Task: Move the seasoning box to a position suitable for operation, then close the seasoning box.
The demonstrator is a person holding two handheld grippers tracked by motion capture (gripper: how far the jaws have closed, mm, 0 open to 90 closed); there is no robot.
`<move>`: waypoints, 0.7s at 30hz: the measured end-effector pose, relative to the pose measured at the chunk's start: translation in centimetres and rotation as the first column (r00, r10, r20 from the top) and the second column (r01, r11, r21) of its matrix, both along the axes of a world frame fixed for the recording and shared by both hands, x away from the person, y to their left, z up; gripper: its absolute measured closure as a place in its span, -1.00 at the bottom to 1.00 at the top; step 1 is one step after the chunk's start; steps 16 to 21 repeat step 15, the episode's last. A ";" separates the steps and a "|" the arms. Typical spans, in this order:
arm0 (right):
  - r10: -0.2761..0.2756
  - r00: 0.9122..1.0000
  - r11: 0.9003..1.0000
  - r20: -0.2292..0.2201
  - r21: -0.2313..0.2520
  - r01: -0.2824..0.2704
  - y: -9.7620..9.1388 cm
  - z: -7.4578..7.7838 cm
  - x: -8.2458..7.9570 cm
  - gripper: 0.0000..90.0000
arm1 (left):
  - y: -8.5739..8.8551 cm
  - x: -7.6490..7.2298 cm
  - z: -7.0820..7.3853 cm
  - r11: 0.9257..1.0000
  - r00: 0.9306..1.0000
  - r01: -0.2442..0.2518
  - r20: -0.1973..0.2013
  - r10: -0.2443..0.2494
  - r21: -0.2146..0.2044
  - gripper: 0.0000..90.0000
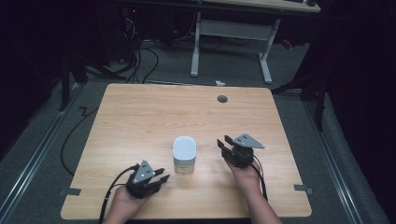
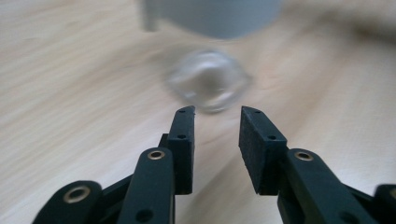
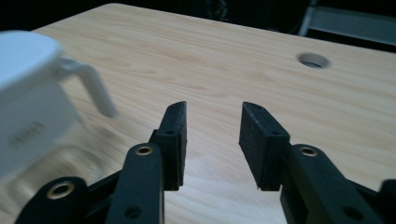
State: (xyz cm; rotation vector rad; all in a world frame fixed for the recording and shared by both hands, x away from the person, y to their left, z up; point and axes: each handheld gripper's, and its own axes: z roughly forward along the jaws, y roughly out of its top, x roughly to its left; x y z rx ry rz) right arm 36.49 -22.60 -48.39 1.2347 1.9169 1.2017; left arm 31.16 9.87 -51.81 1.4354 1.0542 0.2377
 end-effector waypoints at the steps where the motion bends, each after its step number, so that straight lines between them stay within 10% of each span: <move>1: -0.021 1.000 1.000 -0.002 0.006 0.021 -0.9 -0.4 -0.3 0.29 | 1.1 0.5 0.1 0.999 0.999 -0.034 -0.001 0.034 -0.010 0.46; 9: -0.166 0.986 0.986 -0.027 -0.011 0.166 -7.2 -2.9 -3.9 0.06 | 6.0 2.9 -0.4 0.971 0.973 -0.228 -0.034 0.227 -0.067 0.39; 21: -0.197 0.980 0.980 -0.006 -0.020 0.197 -8.7 -3.4 -6.1 -0.06 | 6.5 3.1 -0.9 0.964 0.966 -0.256 -0.048 0.253 -0.072 0.38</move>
